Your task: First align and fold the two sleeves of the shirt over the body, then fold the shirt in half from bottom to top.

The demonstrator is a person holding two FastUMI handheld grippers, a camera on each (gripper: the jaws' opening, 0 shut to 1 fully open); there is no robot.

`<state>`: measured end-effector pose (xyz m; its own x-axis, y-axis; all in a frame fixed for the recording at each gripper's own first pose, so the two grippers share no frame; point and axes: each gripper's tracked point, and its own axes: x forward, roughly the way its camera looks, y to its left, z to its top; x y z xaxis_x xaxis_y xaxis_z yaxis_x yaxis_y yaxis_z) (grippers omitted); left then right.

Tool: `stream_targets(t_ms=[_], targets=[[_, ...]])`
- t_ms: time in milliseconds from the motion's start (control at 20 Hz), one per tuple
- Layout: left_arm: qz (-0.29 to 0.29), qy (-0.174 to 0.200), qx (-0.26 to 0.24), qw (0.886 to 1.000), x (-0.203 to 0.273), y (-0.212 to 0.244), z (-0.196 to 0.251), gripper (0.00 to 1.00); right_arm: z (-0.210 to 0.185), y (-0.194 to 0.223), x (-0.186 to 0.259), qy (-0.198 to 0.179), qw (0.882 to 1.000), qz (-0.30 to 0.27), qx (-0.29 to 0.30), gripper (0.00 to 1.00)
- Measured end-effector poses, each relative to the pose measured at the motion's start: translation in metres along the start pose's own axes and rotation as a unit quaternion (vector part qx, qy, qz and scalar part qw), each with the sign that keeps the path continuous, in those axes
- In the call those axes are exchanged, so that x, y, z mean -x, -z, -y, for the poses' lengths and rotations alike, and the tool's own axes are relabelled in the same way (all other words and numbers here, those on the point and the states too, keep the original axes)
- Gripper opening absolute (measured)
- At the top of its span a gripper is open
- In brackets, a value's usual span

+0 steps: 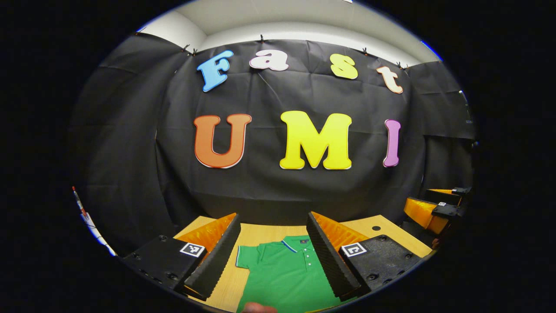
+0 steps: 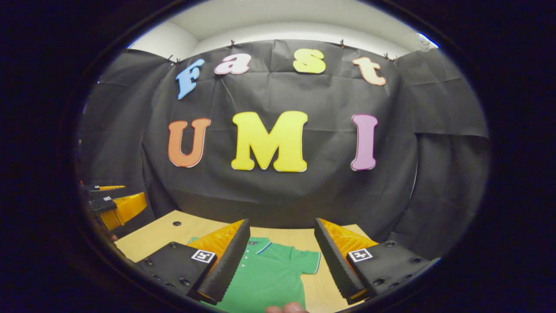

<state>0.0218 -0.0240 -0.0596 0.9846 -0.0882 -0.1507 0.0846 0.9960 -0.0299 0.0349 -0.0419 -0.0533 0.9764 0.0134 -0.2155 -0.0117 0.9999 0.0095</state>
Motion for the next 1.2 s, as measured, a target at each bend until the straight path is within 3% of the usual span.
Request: stream_targets(t_ms=[250,400,450,500,550,600,800,1200], targets=[[-0.056,0.015,-0.005,0.998,-0.001,0.032,0.013,0.98,0.018,0.055,-0.019,-0.027,0.991,-0.127,-0.017,0.95],[-0.072,0.024,-0.003,0.997,-0.003,0.043,0.023,0.98,0.034,0.089,-0.038,-0.041,0.975,-0.217,-0.036,0.95],[-0.074,0.027,-0.003,0.997,-0.005,0.043,0.027,0.98,0.042,0.099,-0.044,-0.044,0.968,-0.245,-0.043,0.89],[-0.072,0.024,-0.005,0.997,-0.007,0.042,0.028,0.98,0.049,0.109,-0.055,-0.041,0.961,-0.27,-0.046,0.89],[-0.069,0.02,-0.009,0.997,-0.01,0.04,0.027,0.98,0.057,0.117,-0.069,-0.035,0.956,-0.286,-0.051,0.95],[-0.069,0.02,-0.012,0.997,-0.013,0.04,0.029,0.98,0.069,0.125,-0.077,-0.03,0.95,-0.304,-0.057,0.95],[-0.078,0.007,-0.01,0.997,-0.018,0.046,0.025,0.98,0.096,0.173,-0.125,-0.009,0.907,-0.404,-0.117,0.97],[-0.123,-0.043,-0.013,0.991,-0.011,0.069,0.001,0.99,0.113,0.272,-0.202,0.012,0.844,-0.509,-0.17,0.96]])
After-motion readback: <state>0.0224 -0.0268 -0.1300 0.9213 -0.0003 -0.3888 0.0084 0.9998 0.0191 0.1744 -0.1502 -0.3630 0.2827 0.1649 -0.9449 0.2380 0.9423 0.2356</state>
